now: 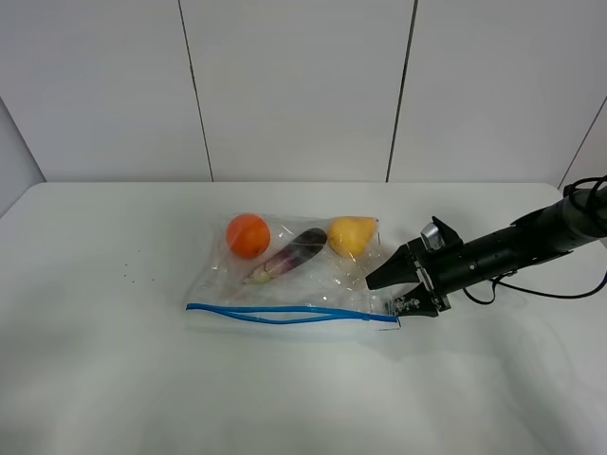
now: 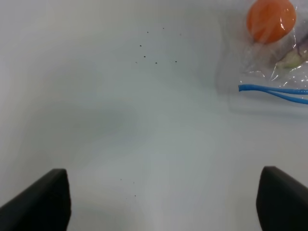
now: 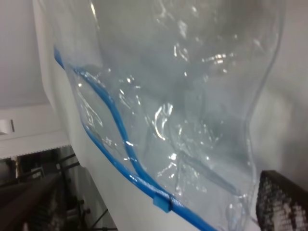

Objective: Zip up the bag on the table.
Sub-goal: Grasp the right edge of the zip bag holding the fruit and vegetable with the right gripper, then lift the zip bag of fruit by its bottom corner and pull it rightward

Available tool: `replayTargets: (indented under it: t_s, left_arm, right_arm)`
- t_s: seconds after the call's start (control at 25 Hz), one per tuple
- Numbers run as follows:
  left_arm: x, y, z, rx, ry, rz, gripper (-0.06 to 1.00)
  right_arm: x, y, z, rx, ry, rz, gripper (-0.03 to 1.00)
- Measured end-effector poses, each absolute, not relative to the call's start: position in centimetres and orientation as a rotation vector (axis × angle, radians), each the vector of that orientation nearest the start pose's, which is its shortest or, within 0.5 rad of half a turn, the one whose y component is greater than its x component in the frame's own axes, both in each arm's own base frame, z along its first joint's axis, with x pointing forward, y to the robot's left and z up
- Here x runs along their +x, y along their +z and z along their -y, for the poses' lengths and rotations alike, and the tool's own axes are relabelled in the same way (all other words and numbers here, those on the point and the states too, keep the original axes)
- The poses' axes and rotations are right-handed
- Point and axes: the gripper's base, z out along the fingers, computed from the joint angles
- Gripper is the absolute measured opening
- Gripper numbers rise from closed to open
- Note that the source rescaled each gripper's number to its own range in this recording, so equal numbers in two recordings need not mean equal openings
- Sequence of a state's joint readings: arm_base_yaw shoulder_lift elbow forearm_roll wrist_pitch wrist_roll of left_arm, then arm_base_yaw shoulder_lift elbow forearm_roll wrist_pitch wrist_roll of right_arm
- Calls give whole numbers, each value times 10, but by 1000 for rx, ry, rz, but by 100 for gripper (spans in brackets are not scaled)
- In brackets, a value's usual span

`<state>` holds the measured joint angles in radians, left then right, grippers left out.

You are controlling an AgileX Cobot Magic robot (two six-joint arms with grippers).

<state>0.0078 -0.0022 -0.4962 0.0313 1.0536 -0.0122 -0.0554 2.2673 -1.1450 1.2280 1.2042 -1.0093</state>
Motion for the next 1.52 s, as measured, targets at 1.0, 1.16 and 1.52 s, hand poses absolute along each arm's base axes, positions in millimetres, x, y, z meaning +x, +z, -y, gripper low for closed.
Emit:
replayTargets:
  t_s: [1.0,1.16,1.52]
  left_arm:
    - [-5,277,-2,-22,35,-2038,100]
    - [-5,277,-2,-22,35,-2038,100]
    - [-5,277,-2,-22,35,-2038,100]
  right_arm:
    - [351,59,-61,-79,1656,-2722,37]
    - [351,59,-61,-80,1657,-2722,14]
    - [351,59,-61,-81,1659,-2723,0]
